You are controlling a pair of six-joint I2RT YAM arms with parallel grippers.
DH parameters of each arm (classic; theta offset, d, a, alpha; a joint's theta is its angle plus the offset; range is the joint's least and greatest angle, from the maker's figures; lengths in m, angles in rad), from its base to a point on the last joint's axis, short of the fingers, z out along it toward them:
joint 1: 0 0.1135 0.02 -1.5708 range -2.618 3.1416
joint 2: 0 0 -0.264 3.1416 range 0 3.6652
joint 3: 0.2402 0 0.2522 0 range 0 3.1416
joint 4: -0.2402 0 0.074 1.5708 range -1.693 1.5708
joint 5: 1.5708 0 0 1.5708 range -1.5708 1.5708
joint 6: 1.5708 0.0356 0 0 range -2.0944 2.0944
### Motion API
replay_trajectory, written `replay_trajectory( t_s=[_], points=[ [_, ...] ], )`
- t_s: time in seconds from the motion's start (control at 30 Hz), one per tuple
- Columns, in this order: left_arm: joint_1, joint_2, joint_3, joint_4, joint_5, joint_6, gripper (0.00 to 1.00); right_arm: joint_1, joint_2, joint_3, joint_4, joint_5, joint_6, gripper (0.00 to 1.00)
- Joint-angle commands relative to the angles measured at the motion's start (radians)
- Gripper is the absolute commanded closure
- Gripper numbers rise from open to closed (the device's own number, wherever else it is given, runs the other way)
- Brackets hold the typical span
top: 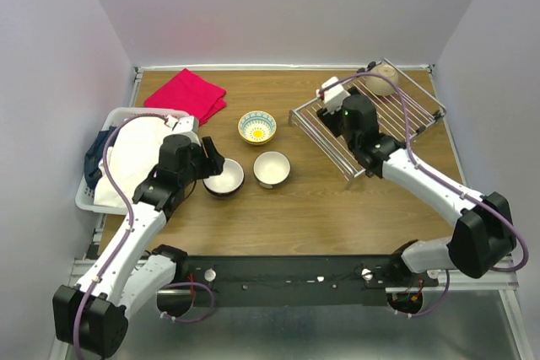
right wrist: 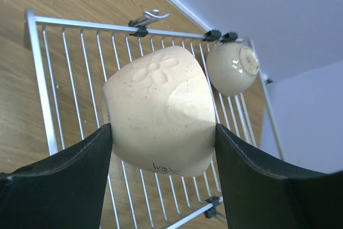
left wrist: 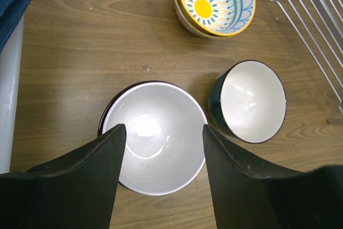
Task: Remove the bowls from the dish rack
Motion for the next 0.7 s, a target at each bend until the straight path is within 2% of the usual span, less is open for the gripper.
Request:
replay_trajectory(
  t_s=[0.0,0.33,0.53,0.67],
  points=[
    [0.006,0.062,0.080,0.010,0.051,-0.011,0.32,0.131,-0.055,-0.055,0.205,0.204,-0.256,0.74],
    [0.006,0.268,0.296,-0.057,0.134,-0.048,0.32,0.427,-0.016,-0.207,0.534,0.367,-0.639,0.73],
    [0.006,0.368,0.431,-0.132,0.185,-0.079,0.32,0.559,0.050,-0.257,0.698,0.399,-0.741,0.73],
    [0.006,0.417,0.505,-0.165,0.237,-0.098,0.31,0.623,0.101,-0.259,0.736,0.412,-0.770,0.73]
  ],
)
